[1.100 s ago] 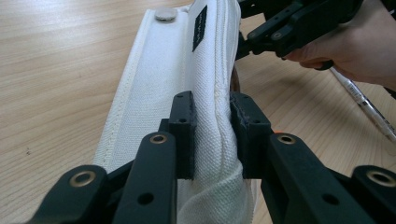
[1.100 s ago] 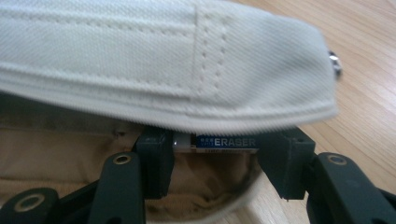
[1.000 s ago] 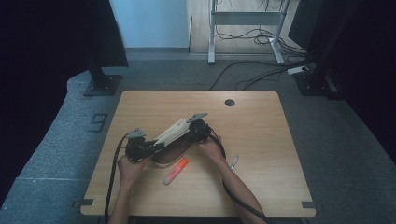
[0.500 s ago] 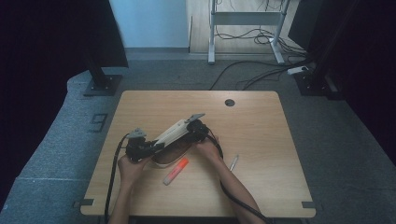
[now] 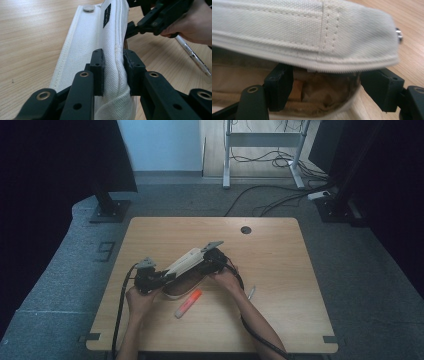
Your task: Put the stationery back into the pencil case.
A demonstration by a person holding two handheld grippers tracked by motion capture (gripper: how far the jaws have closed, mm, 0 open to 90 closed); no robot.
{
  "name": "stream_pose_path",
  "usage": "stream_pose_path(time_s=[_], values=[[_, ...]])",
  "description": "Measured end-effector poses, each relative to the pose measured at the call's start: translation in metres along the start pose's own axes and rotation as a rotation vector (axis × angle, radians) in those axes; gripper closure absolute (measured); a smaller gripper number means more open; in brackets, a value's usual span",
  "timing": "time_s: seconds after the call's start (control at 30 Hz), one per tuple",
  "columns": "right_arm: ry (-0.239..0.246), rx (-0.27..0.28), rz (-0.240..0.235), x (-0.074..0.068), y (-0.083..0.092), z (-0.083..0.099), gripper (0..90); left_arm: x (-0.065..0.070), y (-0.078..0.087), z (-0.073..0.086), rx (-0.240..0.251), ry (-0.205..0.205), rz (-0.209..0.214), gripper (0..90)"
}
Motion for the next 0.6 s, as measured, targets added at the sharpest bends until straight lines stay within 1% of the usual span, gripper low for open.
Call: stream_pose_path(time_s=[0.13, 0.2, 0.37, 0.5, 0.6], values=[[-0.001, -0.002, 0.017, 0.002, 0.009, 0.004, 26.4, 0.0, 0.0, 0.0, 0.002, 0.0, -0.001, 71.5], [-0.008, -0.001, 0.017, 0.002, 0.014, 0.005, 26.5, 0.0, 0.0, 0.0, 0.002, 0.001, 0.0, 71.5], [-0.006, 0.011, 0.025, 0.003, 0.025, 0.008, 27.7, 0.0, 0.0, 0.0, 0.003, -0.001, 0.0, 71.4], [0.0, 0.013, 0.028, 0.002, 0.033, 0.013, 27.8, -0.001, 0.001, 0.0, 0.005, 0.002, 0.002, 71.5], [-0.008, 0.016, 0.029, 0.004, 0.04, 0.017, 27.6, -0.001, 0.001, 0.001, 0.004, 0.0, 0.001, 71.6]])
Point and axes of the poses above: each handheld gripper's, and its own axes: y roughly backward along the jaws, z roughly out of its underside, x roughly to its right, the point moved 7 cm from there along -y, roughly forward along the jaws, and after that the axes turned 11 degrees about -x, right-handed, at the moved point
